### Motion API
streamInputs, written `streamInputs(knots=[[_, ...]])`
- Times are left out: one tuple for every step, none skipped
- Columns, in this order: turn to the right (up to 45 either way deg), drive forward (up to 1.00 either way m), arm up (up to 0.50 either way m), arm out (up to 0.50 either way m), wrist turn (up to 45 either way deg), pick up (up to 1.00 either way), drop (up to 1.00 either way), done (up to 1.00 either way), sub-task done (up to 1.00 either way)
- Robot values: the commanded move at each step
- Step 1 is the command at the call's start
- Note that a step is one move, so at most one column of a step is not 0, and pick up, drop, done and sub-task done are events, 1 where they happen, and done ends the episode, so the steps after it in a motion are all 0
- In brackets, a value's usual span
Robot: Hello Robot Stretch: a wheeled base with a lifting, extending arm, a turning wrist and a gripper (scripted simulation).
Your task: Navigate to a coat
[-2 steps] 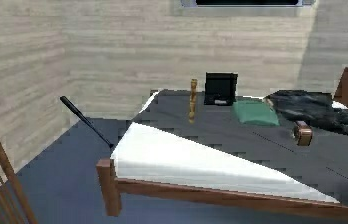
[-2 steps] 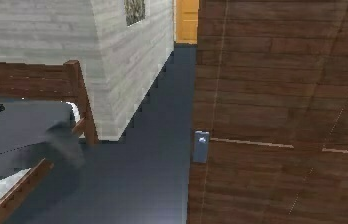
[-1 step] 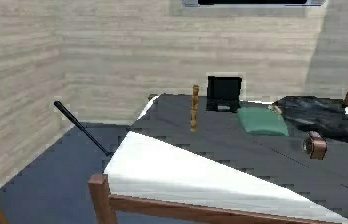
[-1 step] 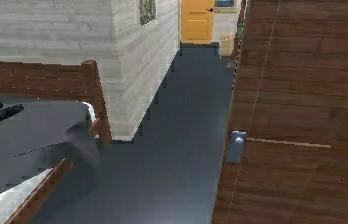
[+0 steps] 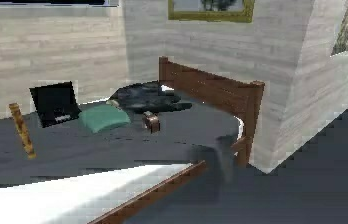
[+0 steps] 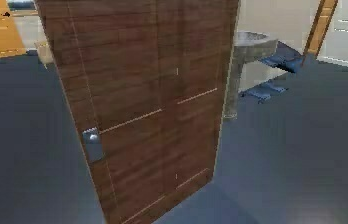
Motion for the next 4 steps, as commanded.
streamInputs(knots=[[30.0, 0.0, 0.0, 0.0, 0.0, 0.0, 0.0, 0.0, 0.0], [0.0, 0.4, 0.0, 0.0, 0.0, 0.0, 0.0, 0.0, 0.0], [-33.0, 0.0, 0.0, 0.0, 0.0, 0.0, 0.0, 0.0, 0.0], [0.0, 0.0, 0.0, 0.0, 0.0, 0.0, 0.0, 1.0, 0.0]])
